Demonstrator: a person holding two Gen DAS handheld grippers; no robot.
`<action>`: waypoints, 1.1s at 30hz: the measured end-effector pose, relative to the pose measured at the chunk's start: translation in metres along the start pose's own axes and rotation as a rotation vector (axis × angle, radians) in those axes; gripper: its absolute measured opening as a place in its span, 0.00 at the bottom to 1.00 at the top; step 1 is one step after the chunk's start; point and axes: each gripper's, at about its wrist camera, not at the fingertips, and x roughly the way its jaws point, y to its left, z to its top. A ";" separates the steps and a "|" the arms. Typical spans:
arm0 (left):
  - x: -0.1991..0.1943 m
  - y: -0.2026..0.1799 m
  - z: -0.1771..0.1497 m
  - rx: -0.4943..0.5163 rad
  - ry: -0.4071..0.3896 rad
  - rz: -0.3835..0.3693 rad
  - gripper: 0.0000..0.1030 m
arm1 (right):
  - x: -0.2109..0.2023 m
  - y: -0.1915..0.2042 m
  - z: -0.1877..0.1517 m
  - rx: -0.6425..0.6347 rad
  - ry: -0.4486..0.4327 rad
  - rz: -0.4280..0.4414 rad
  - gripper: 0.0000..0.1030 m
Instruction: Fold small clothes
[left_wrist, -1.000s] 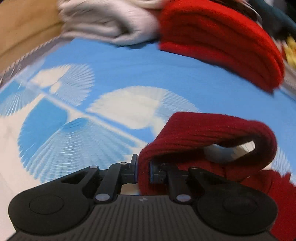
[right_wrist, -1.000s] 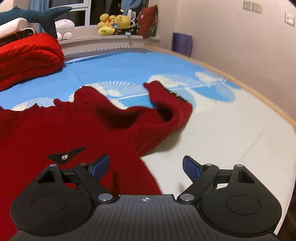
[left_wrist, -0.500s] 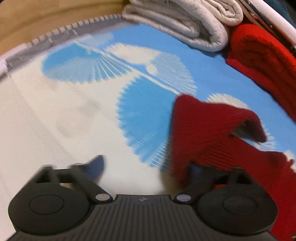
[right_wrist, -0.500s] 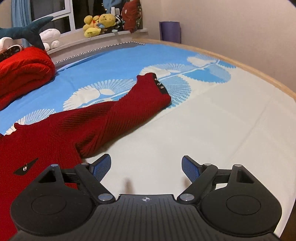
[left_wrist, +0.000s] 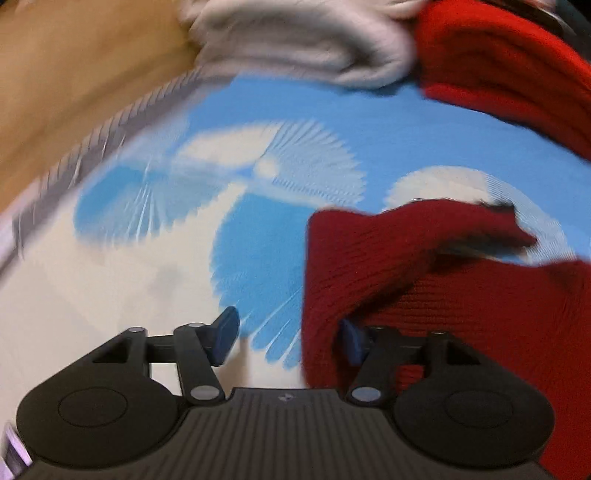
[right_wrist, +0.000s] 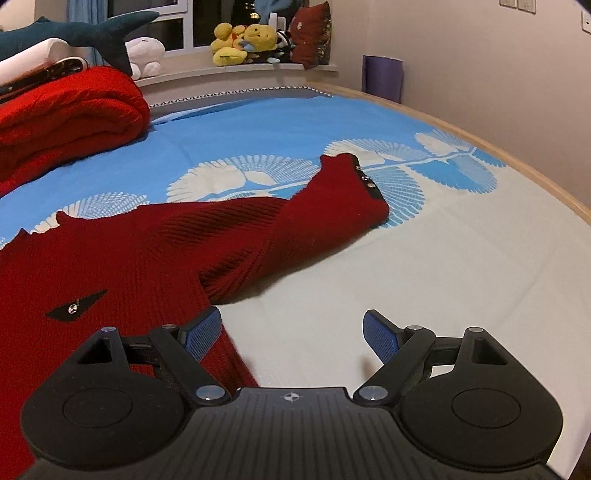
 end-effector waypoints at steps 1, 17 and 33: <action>0.004 0.009 0.002 -0.029 0.010 0.024 0.61 | 0.001 -0.001 0.000 0.003 0.004 -0.011 0.83; -0.014 0.028 -0.014 0.093 -0.010 0.067 0.92 | 0.105 -0.021 0.107 0.151 0.044 -0.096 0.89; -0.042 0.030 -0.054 -0.006 0.029 -0.067 0.92 | 0.112 -0.180 0.032 0.563 0.213 -0.184 0.96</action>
